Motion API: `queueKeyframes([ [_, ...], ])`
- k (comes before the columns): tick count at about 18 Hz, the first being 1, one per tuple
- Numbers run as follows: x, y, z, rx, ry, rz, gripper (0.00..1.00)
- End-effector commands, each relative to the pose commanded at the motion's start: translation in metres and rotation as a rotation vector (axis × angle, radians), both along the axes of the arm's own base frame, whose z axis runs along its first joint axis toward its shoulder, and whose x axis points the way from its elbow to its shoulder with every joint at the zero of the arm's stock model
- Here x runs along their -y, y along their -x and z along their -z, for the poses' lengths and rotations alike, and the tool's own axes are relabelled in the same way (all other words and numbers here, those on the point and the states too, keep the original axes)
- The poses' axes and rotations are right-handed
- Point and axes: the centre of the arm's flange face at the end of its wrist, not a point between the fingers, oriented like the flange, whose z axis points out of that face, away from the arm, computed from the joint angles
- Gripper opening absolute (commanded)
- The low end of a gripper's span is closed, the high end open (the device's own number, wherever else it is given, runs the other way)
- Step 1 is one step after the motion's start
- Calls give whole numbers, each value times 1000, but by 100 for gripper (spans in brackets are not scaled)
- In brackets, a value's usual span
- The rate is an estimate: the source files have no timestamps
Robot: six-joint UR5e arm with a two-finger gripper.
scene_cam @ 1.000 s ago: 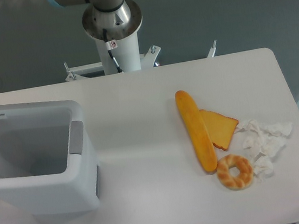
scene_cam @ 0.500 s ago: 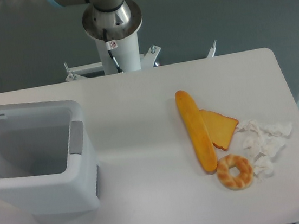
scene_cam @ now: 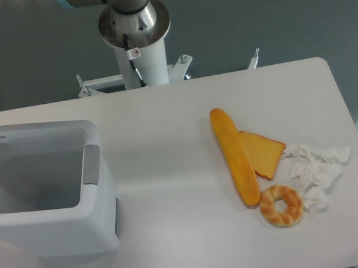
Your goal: Close the trash can
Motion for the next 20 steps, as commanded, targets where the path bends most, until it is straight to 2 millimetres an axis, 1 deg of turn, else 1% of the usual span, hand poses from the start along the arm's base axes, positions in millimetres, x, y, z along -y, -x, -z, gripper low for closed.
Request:
queueKeyframes([
  [4,1,7,3,2,7,-13,100],
  [6,3,14,7,3,11,-26,100],
  [11,8,36,7,-15,17,-74,100],
  [13,10,50,7,-18,14,-98,100],
  [15,15,72,5,-27,2,-134,100],
  [16,16,78,5,-35,-6,-140,100],
  [19,24,83,-2,-53,-27,-150,100],
  [20,24,83,-1,-53,-24,-151,100],
])
